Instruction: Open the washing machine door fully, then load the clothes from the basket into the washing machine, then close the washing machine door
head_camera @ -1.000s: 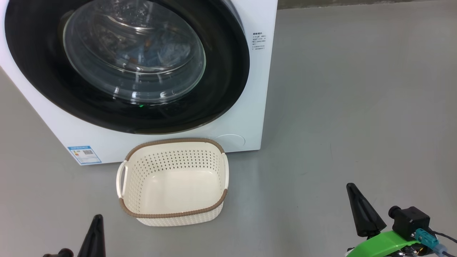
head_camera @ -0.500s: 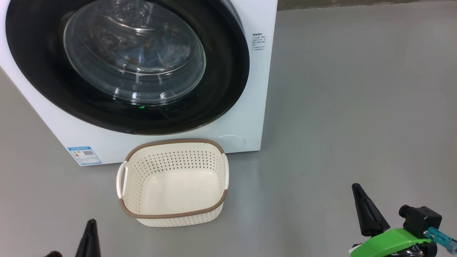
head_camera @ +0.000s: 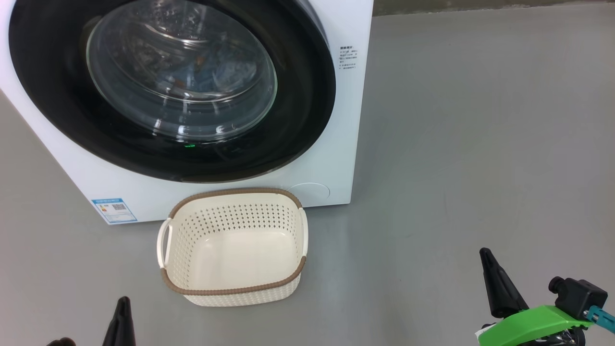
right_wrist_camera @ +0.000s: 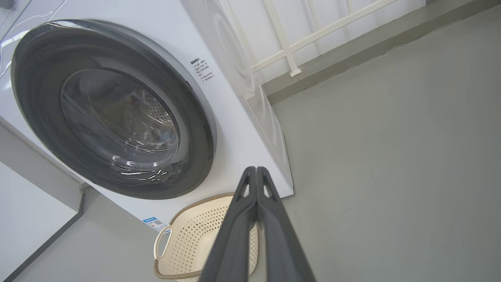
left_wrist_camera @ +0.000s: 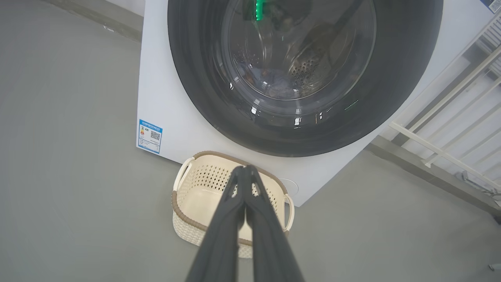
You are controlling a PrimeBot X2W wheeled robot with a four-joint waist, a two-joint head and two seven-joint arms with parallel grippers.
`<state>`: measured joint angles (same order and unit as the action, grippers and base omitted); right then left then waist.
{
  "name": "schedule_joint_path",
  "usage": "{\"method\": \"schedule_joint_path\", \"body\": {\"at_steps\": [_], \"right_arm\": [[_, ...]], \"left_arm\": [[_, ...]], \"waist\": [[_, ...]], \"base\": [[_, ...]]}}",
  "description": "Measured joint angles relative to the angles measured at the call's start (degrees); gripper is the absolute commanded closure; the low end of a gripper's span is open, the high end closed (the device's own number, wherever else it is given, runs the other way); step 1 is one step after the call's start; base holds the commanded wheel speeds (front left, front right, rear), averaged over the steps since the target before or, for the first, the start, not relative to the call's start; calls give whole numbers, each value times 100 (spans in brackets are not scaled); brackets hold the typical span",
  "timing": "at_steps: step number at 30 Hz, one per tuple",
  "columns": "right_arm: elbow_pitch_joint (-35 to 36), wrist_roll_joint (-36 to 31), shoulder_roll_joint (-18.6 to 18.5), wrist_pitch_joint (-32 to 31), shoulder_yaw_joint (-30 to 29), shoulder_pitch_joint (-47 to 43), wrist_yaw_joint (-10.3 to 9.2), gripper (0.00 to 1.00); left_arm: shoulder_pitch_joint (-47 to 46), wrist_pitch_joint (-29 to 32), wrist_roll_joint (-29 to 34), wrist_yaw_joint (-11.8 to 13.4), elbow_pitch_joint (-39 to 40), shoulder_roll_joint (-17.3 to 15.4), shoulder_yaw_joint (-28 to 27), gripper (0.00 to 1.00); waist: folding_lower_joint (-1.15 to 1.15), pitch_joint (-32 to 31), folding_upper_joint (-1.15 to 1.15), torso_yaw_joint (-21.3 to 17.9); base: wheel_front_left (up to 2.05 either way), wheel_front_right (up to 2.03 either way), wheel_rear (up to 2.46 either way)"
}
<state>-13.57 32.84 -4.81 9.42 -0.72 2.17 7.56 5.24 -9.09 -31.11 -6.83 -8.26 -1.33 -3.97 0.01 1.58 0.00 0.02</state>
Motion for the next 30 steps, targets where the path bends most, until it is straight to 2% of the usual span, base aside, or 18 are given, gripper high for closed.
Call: {"method": "schedule_joint_path", "body": {"at_steps": [30], "right_arm": [[-49, 1900, 68, -482, -196, 23, 0, 100]], "left_arm": [[-237, 491, -1958, -5, -219, -4, -15, 100]], "waist": [[0, -46, 0, -1]], "base": [[0, 0, 0]]}}
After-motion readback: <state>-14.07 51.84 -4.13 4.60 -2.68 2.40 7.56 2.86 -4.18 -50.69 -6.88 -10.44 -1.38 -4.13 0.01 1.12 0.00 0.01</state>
